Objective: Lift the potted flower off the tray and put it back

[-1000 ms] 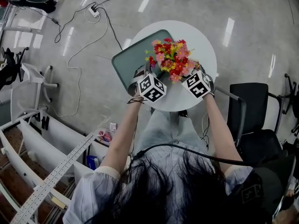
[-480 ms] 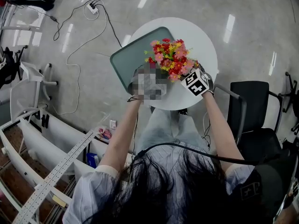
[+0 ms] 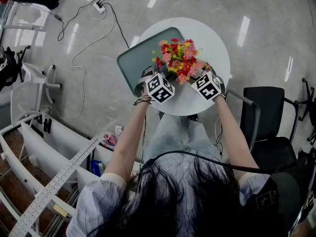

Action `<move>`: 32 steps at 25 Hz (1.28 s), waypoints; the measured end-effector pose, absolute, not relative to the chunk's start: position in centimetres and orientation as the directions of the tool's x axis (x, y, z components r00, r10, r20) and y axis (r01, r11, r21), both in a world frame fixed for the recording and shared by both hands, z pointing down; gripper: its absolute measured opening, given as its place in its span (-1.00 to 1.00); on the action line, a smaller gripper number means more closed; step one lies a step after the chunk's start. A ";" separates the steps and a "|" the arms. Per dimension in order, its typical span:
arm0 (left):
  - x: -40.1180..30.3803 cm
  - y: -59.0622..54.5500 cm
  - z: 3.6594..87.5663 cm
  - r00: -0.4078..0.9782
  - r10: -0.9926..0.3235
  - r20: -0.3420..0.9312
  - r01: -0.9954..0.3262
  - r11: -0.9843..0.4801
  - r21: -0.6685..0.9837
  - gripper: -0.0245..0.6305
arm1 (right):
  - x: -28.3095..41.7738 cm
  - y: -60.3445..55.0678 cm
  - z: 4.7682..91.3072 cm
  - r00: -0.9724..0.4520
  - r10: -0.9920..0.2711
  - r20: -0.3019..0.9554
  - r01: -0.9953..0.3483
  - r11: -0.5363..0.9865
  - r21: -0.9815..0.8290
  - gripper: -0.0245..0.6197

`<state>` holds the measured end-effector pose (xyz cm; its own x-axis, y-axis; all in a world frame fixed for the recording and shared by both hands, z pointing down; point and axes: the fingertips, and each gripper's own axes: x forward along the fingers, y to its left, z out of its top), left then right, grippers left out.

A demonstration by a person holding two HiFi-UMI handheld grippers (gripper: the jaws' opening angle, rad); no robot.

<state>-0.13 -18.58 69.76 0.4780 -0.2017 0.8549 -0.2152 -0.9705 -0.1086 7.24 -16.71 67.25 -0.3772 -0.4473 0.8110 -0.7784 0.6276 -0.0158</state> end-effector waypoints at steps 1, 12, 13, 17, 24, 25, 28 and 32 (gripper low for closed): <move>-0.1 -18.6 69.7 0.480 -0.200 0.854 -0.223 -0.970 -0.101 -0.21 | 7.3 -16.8 67.2 -0.377 -0.447 0.811 -0.778 0.628 -0.016 -0.04; -2.3 -18.0 66.6 0.527 -0.249 0.813 -0.387 -0.922 -0.032 -0.21 | 8.8 -15.7 64.4 -0.384 -0.528 0.757 -0.834 0.550 -0.040 -0.04; -2.5 -17.8 66.2 0.534 -0.259 0.805 -0.406 -0.914 -0.025 -0.21 | 8.9 -15.4 64.0 -0.389 -0.537 0.748 -0.840 0.541 -0.048 -0.05; -2.5 -16.8 63.7 0.573 -0.298 0.763 -0.470 -0.883 0.008 -0.21 | 9.3 -14.2 61.8 -0.399 -0.584 0.707 -0.856 0.513 -0.060 -0.08; -2.5 -15.0 57.9 0.640 -0.412 0.649 -0.580 -0.813 0.056 -0.22 | 9.3 -12.1 57.5 -0.419 -0.659 0.625 -0.857 0.514 -0.032 -0.24; -2.5 -14.8 57.0 0.644 -0.428 0.634 -0.594 -0.802 0.062 -0.22 | 9.3 -11.8 56.8 -0.423 -0.668 0.612 -0.858 0.512 -0.034 -0.26; -2.8 -14.2 54.9 0.648 -0.476 0.595 -0.629 -0.774 0.065 -0.22 | 9.1 -10.8 54.9 -0.438 -0.690 0.576 -0.855 0.517 -0.031 -0.31; -2.8 -12.5 53.1 0.643 -0.517 0.565 -0.662 -0.746 0.071 -0.22 | 8.9 -9.2 52.8 -0.460 -0.707 0.537 -0.847 0.532 -0.025 -0.40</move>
<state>-2.77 -12.48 53.07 0.6431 -0.5171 0.5648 -0.6621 -0.7461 0.0707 8.87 -9.20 52.78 -0.4602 -0.7072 0.5367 -0.8466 0.5316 -0.0253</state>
